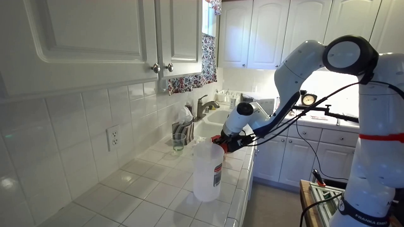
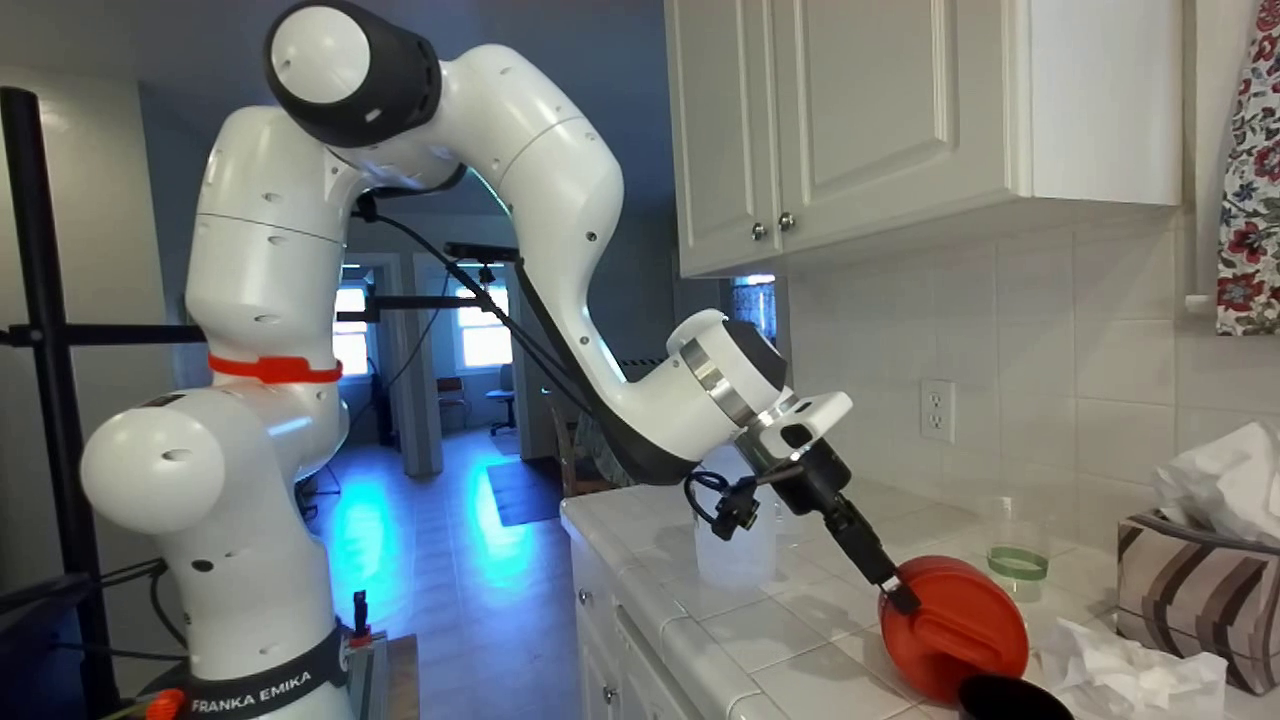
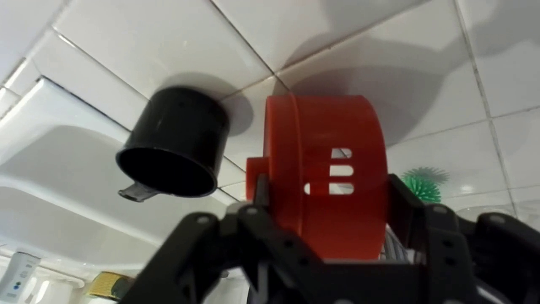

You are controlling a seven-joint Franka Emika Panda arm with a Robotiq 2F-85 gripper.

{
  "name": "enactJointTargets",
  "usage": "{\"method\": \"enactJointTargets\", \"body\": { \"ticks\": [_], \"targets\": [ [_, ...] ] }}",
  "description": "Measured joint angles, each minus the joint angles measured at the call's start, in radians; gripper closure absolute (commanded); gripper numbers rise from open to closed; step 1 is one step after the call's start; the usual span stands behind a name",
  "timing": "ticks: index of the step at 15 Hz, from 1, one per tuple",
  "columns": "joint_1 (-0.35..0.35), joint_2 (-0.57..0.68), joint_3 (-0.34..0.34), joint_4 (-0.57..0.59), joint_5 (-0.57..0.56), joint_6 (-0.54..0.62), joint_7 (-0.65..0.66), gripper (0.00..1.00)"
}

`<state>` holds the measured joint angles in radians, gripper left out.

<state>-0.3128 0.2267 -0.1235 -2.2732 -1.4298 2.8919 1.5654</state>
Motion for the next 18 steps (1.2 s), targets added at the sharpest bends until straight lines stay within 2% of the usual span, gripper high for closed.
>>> {"method": "enactJointTargets", "body": {
  "ticks": [4, 6, 10, 12, 15, 18],
  "targets": [
    [0.022, -0.02, 0.023, -0.032, 0.189, -0.016, -0.238, 0.59],
    [0.042, -0.04, 0.04, -0.065, 0.283, -0.06, -0.369, 0.59],
    [0.043, -0.098, 0.123, -0.092, 0.452, -0.25, -0.624, 0.59],
    [0.076, -0.124, 0.118, -0.092, 0.527, -0.347, -0.746, 0.59],
    [0.125, -0.167, 0.093, -0.082, 0.555, -0.479, -0.865, 0.59],
    [0.152, -0.194, 0.075, -0.071, 0.537, -0.557, -0.912, 0.59]
  ]
}}
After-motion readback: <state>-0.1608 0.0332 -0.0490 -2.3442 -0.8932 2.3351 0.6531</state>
